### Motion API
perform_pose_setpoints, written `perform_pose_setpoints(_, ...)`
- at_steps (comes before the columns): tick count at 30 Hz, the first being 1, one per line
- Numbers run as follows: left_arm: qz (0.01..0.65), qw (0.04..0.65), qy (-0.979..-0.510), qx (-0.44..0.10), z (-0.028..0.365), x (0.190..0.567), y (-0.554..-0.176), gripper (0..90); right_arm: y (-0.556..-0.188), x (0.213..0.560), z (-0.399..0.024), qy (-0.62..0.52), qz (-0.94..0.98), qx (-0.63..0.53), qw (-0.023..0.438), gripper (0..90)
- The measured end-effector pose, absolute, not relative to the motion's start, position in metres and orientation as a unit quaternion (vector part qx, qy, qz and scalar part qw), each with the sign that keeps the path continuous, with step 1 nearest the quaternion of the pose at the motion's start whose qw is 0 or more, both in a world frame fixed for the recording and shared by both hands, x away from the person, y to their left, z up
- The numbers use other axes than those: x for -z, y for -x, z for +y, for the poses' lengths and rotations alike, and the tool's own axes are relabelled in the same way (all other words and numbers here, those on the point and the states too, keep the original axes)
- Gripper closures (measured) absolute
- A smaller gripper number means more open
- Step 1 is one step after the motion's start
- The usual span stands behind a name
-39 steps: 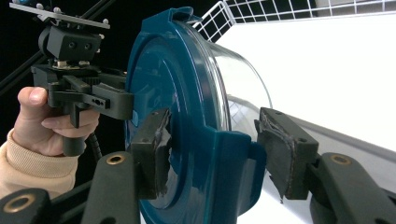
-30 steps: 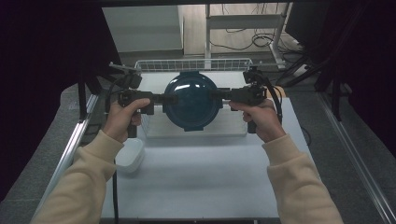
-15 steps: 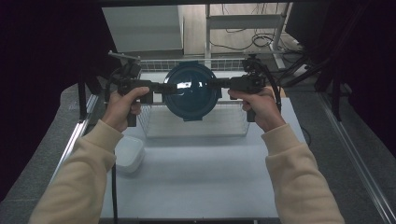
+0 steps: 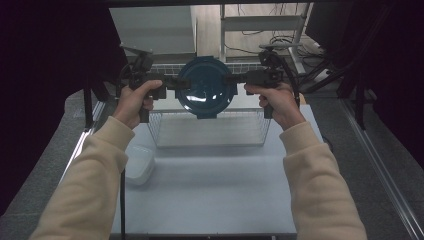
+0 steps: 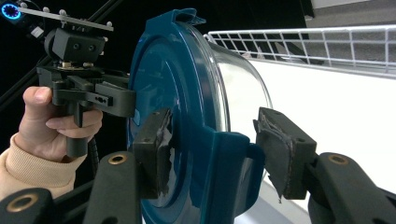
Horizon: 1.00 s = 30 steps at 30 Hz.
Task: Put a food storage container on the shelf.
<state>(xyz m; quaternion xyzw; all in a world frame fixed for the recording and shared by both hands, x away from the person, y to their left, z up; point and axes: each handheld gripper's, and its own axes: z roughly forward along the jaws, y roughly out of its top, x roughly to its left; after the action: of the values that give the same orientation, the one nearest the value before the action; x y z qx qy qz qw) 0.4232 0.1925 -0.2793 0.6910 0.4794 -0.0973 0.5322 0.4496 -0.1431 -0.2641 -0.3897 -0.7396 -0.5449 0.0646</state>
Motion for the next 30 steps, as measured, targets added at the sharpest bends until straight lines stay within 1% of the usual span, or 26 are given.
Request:
perform_pose_setpoints(10, 0.486, 0.533, -0.685, 0.107, 0.194, 0.278, -0.445, 41.3, -0.475, 0.255, -0.141, 0.394, -0.741, 0.539, 0.07, 46.4)
perform_pose_setpoints(17, 0.495, 0.524, -0.683, 0.117, 0.192, 0.293, -0.46, 41.0, -0.489, 0.269, -0.143, 0.406, -0.737, 0.534, 0.078, 46.3)
perform_pose_setpoints(22, 0.504, 0.513, -0.684, 0.122, 0.191, 0.306, -0.47, 40.7, -0.501, 0.285, -0.143, 0.422, -0.734, 0.524, 0.094, 45.9)
perform_pose_setpoints(25, 0.517, 0.524, -0.662, 0.146, 0.193, 0.315, -0.478, 41.0, -0.506, 0.292, -0.143, 0.43, -0.731, 0.52, 0.101, 45.9)
perform_pose_setpoints(30, 0.537, 0.528, -0.638, 0.161, 0.192, 0.325, -0.489, 40.8, -0.515, 0.3, -0.143, 0.45, -0.726, 0.507, 0.114, 43.3)
